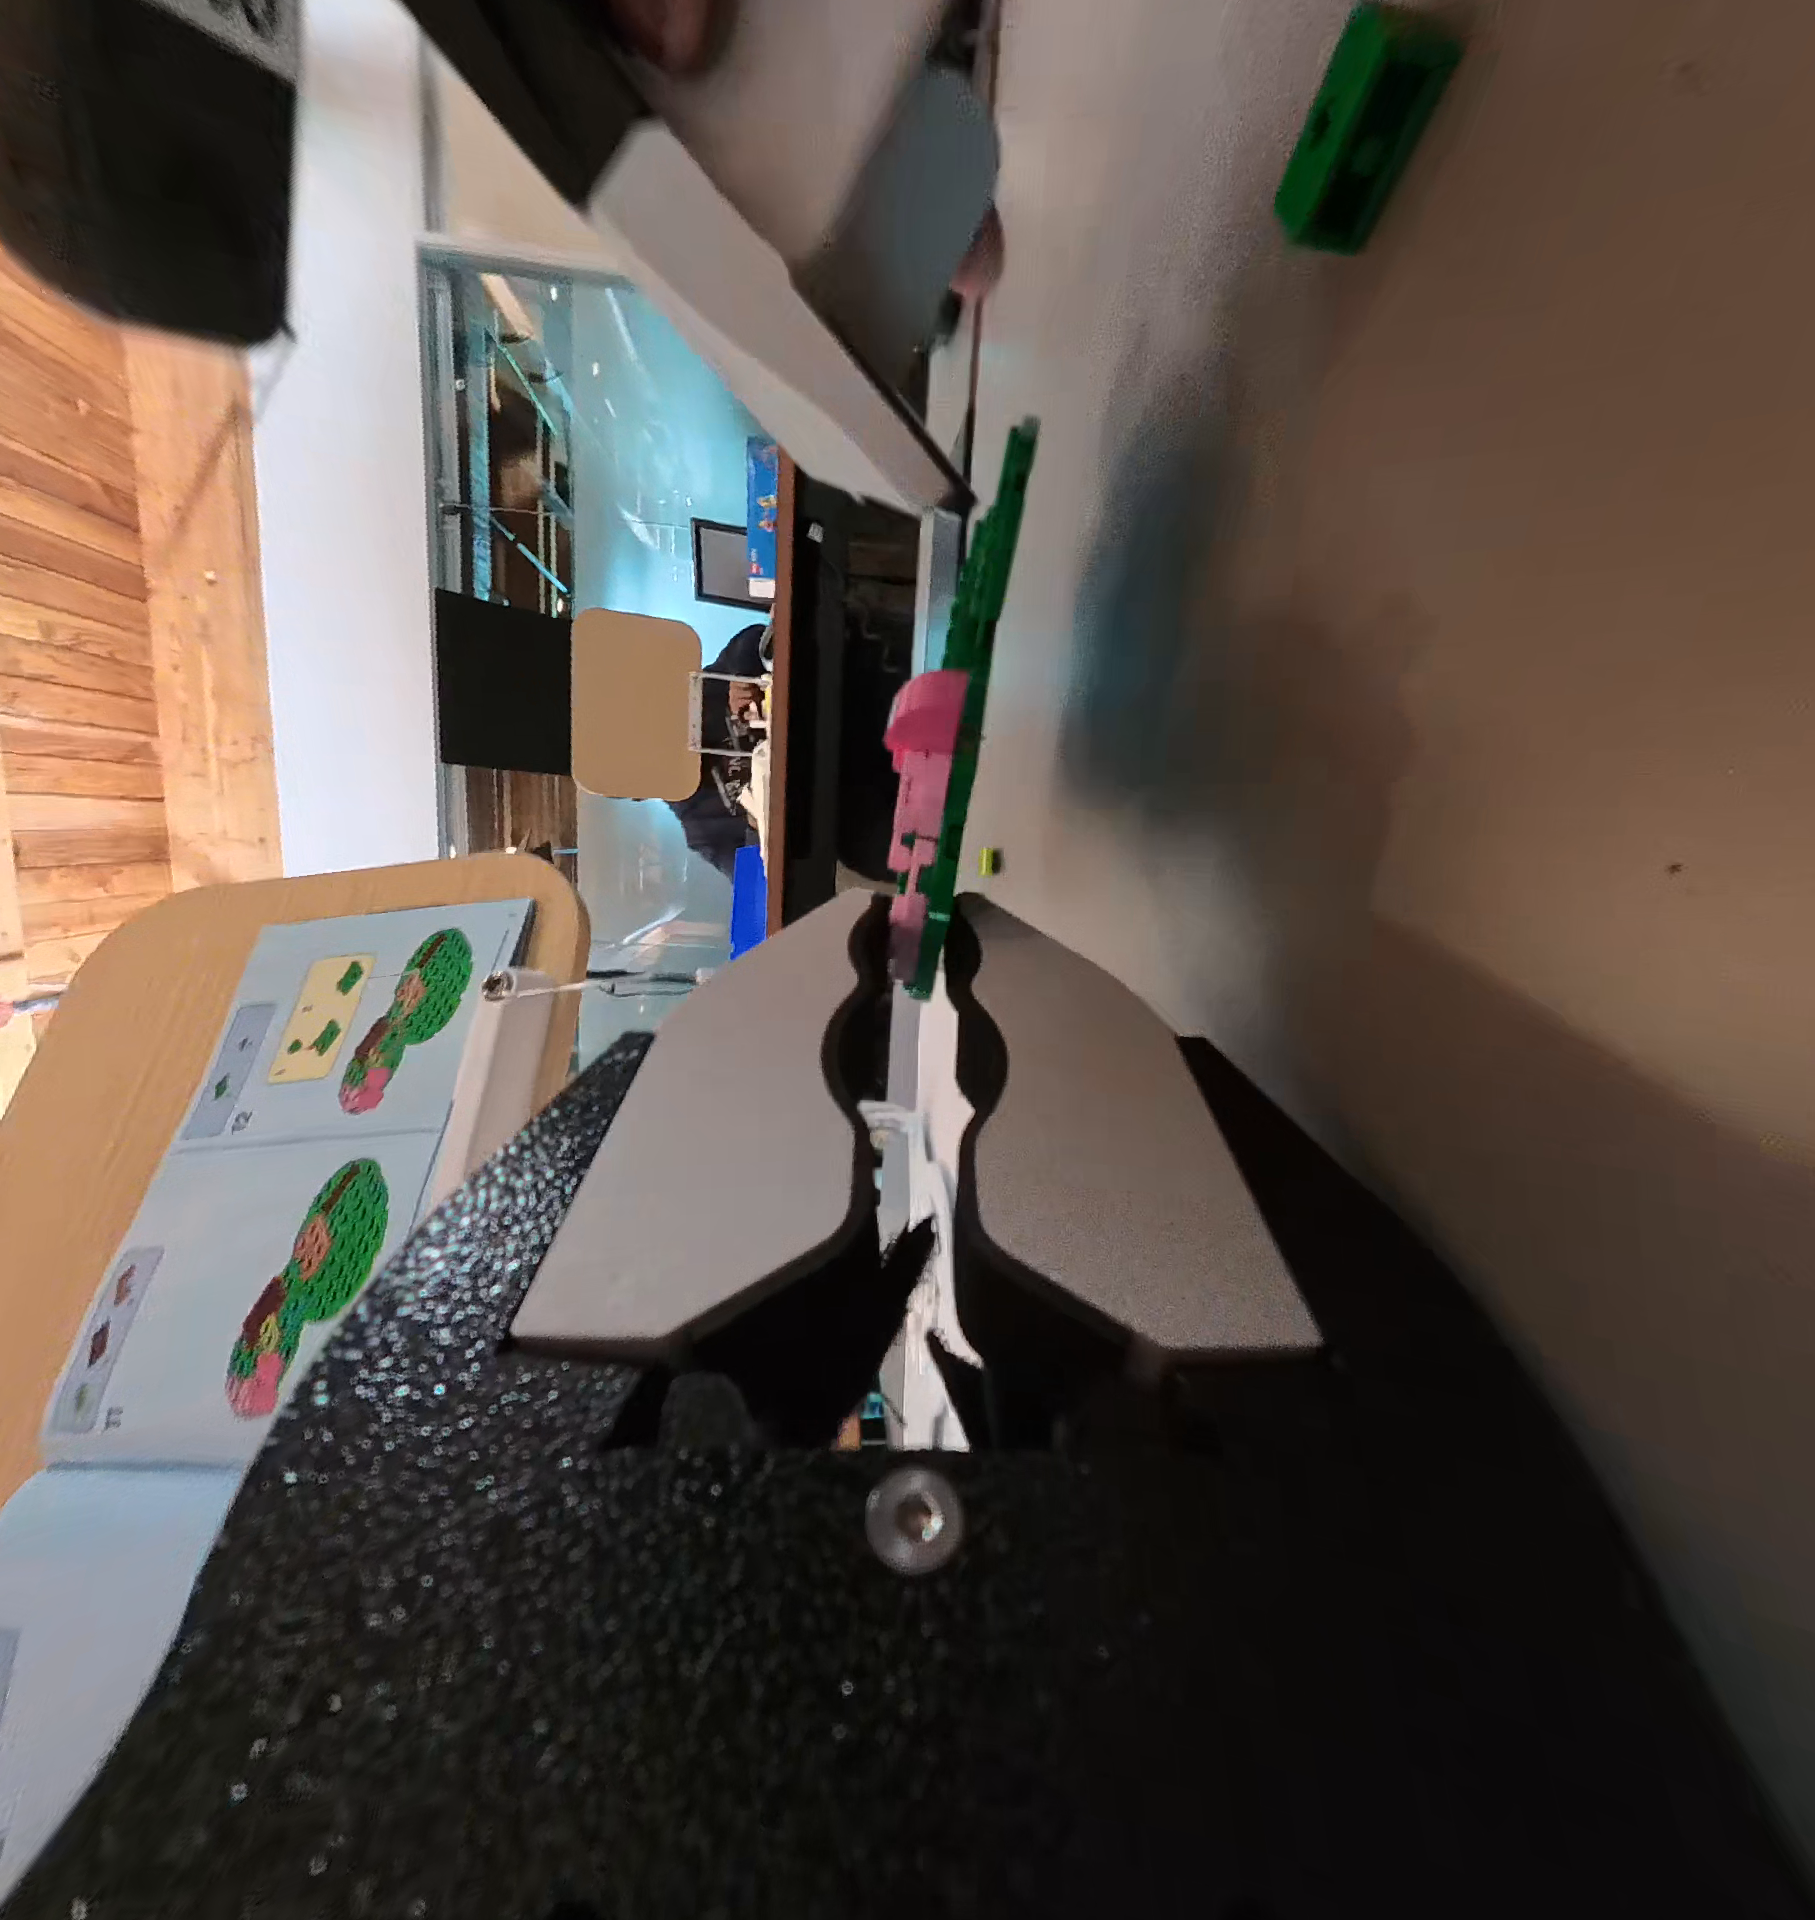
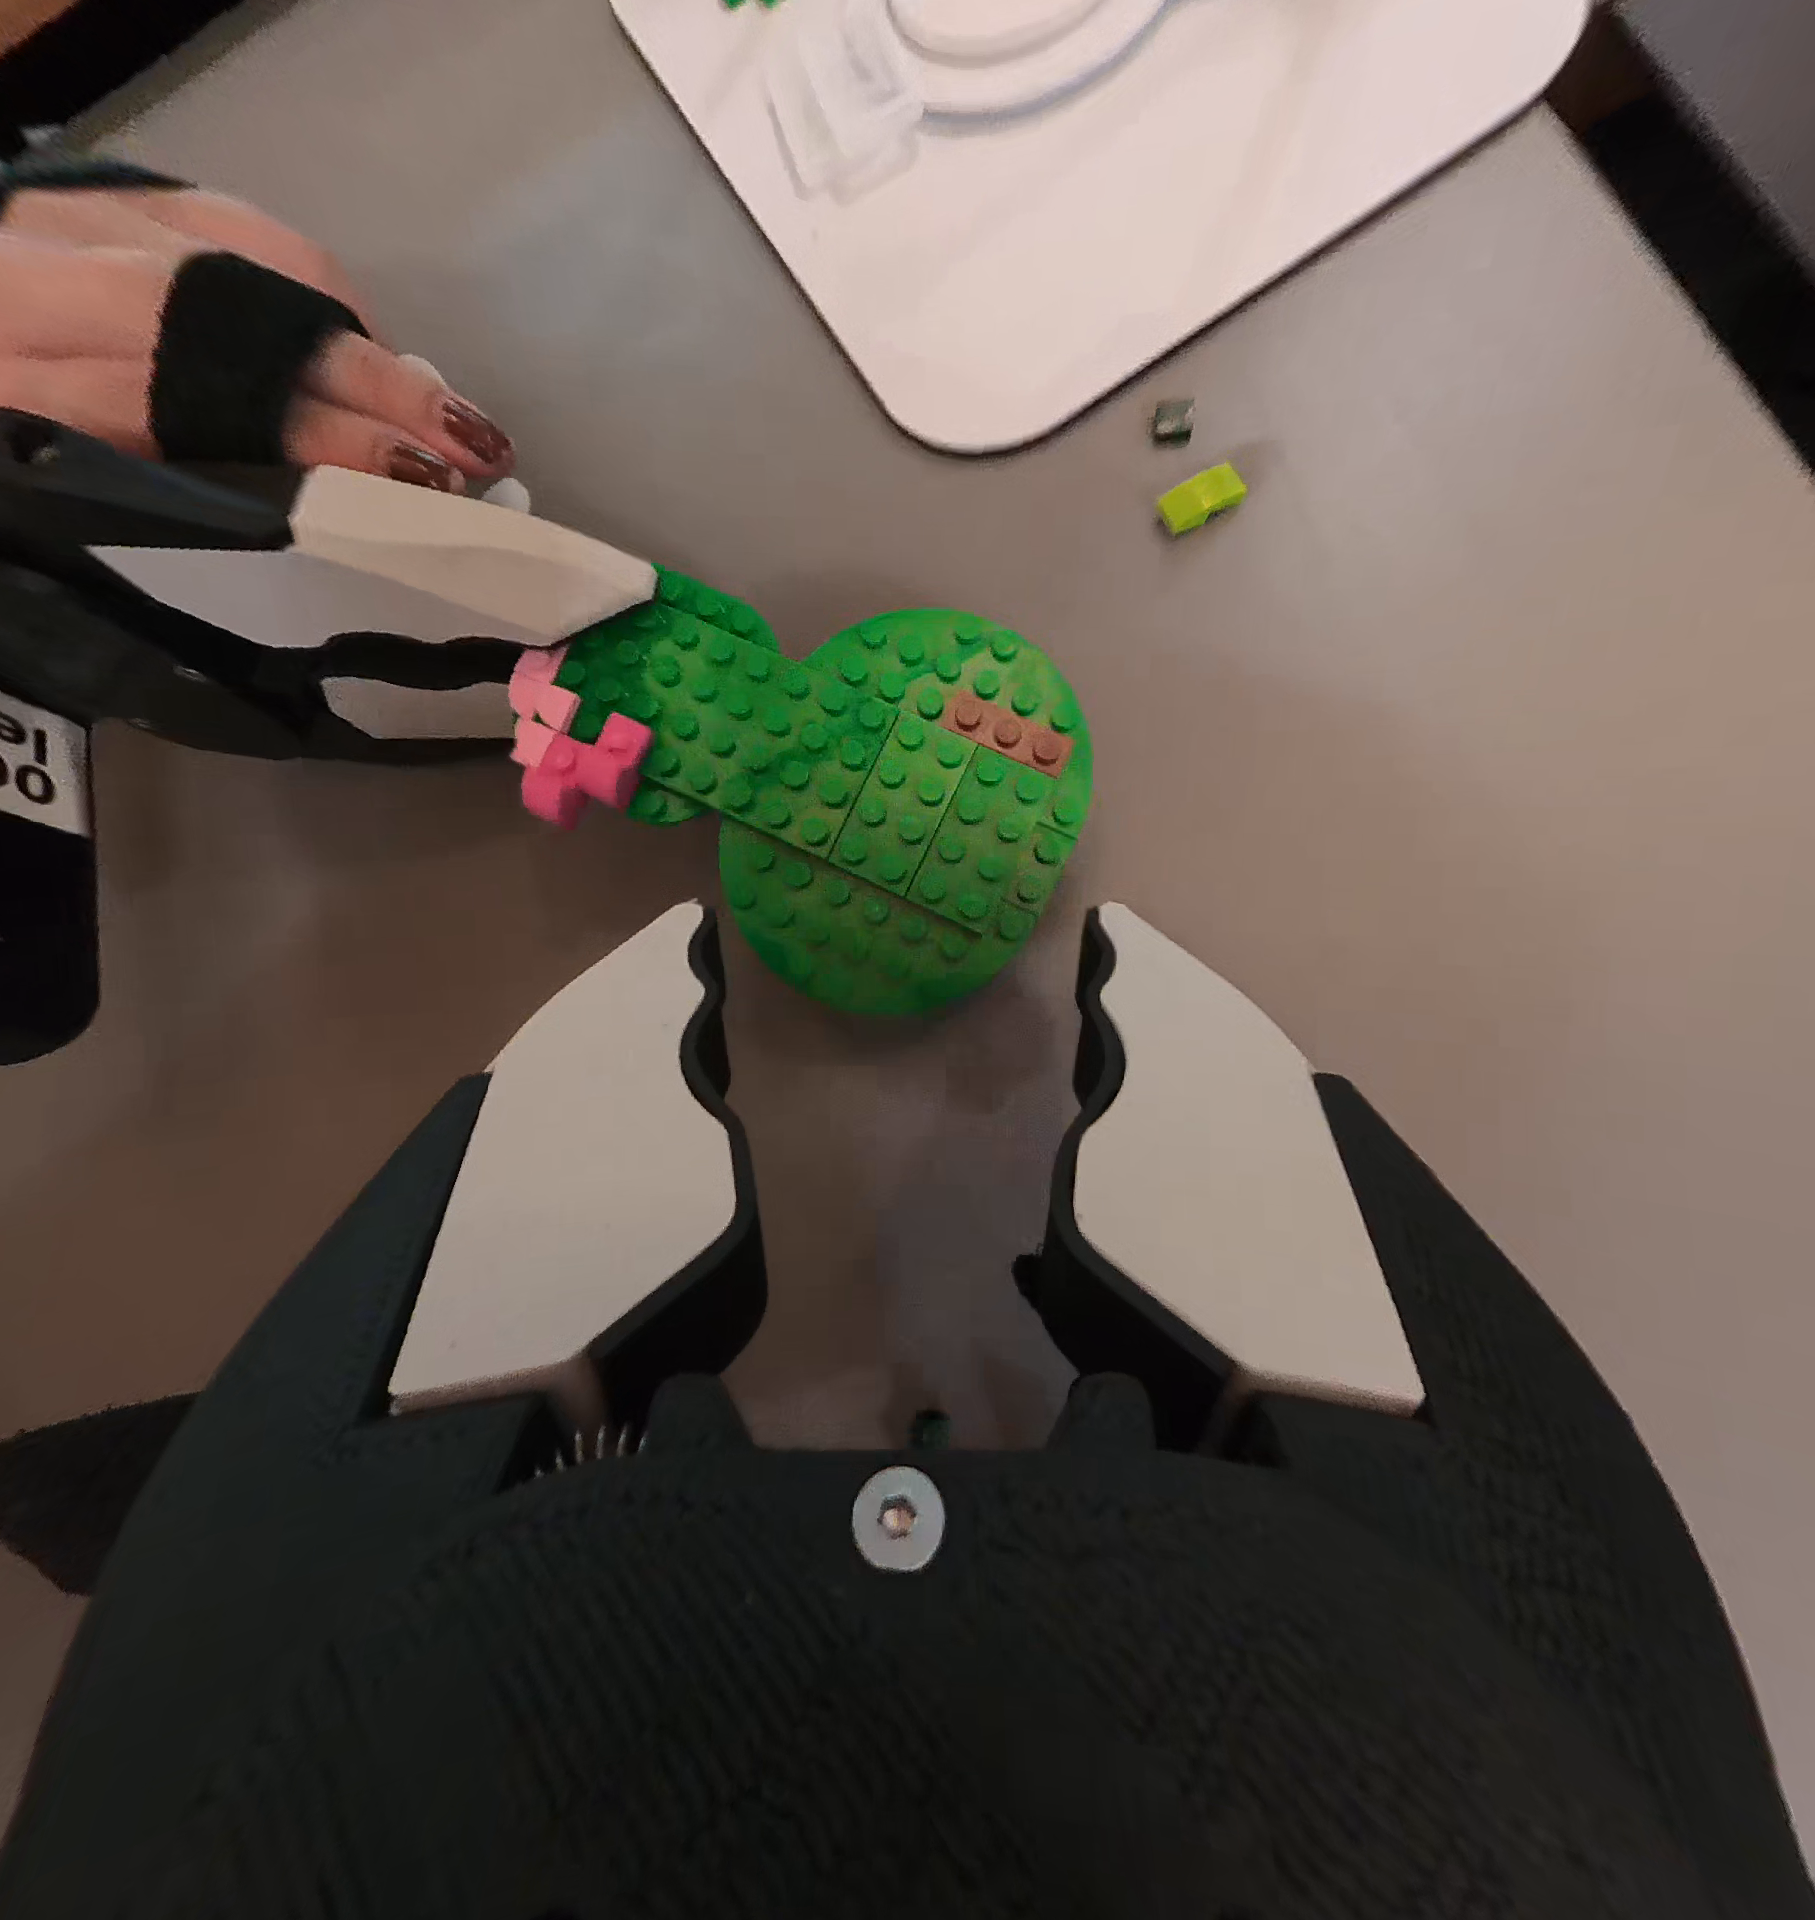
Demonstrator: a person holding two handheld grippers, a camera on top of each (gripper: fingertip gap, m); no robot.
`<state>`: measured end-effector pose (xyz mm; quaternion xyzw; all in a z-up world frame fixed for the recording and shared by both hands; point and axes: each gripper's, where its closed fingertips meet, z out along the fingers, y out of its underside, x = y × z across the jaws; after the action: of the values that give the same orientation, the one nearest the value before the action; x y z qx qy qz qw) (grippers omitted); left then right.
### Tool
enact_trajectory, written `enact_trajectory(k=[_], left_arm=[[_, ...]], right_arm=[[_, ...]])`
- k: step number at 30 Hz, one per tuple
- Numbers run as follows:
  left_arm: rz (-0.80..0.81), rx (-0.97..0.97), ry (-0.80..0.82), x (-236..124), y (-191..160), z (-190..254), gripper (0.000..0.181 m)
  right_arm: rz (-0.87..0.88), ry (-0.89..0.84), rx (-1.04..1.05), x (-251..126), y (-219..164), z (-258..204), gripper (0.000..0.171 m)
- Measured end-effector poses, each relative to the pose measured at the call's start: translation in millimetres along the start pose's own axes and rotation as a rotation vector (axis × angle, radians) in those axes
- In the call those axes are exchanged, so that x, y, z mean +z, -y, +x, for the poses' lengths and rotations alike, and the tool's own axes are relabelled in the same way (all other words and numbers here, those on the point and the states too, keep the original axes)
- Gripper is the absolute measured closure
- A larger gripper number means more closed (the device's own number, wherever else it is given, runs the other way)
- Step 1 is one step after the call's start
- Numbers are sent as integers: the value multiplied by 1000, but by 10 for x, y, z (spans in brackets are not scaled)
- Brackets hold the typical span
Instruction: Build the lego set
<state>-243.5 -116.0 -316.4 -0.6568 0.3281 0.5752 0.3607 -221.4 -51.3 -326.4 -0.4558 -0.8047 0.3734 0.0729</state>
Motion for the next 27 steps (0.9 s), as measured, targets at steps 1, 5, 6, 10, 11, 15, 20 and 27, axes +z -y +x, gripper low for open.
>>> enact_trajectory(k=[1,5,6,10,11,15,20,27], left_arm=[[-11,-8,5,-18,-22,-5,172],[-44,-35,0,-98,-101,6,172],[-46,-42,1,-130,-111,10,171],[-34,-24,18,-296,-119,5,172],[-31,-17,22,-337,-120,5,172],[-10,-7,36,-483,-114,-9,172],[72,-33,78,-648,-21,-98,172],[222,-107,83,-796,209,-185,172]], right_arm=[[31,-22,-13,-69,33,-23,106],[149,-140,-69,-363,61,-178,106],[170,-162,-83,-423,34,-246,107],[241,-240,-132,-609,-119,-556,108],[254,-249,-141,-645,-166,-643,111],[318,-296,-174,-803,-315,-917,133],[431,-289,-145,-937,-439,-1050,158],[475,-370,-156,-1070,-545,-967,171]])
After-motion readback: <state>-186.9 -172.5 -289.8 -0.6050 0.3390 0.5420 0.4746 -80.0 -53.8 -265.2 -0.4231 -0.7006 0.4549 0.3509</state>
